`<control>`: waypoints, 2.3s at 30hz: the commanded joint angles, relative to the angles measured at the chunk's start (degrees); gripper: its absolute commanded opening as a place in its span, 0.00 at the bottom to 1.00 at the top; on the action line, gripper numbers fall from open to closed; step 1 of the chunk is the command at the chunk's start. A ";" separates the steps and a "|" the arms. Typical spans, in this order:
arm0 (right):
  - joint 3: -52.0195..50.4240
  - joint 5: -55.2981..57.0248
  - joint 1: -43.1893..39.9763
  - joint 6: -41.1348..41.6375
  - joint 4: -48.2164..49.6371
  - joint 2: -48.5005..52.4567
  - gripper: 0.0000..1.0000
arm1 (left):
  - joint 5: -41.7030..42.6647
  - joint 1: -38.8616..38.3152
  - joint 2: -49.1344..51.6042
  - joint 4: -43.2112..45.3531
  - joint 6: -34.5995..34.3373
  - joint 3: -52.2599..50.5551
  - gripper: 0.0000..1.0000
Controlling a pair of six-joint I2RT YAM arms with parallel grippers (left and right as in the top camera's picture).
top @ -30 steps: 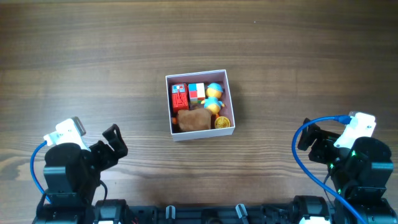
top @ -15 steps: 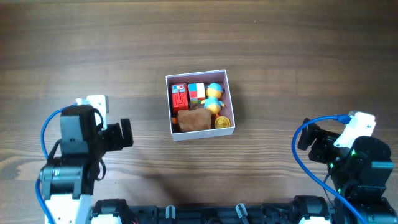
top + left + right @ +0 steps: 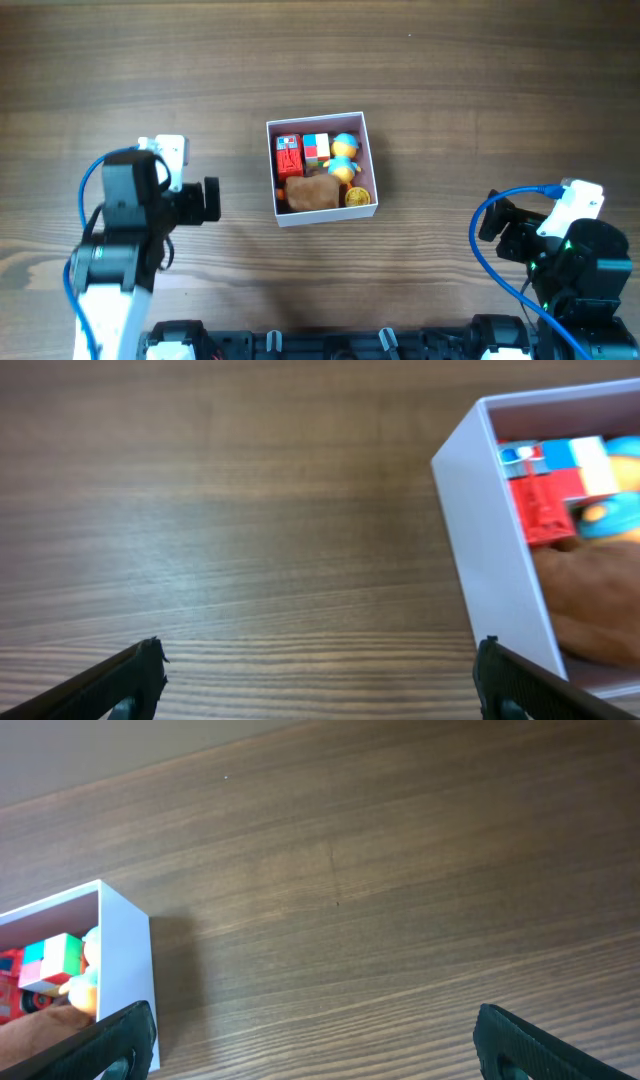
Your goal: Pack container
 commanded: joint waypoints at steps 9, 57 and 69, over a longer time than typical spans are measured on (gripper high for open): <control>-0.28 1.22 0.28 0.85 0.17 0.13 1.00 | 1.44 -0.35 -33.20 -3.76 4.13 -9.11 1.00; -47.47 -11.89 1.09 -9.70 54.38 -28.33 1.00 | 1.44 -0.35 -33.16 -5.31 4.15 -9.77 1.00; -47.50 -11.89 1.36 -9.77 54.40 -28.06 1.00 | 1.44 -0.37 -33.20 -5.35 4.13 -9.77 1.00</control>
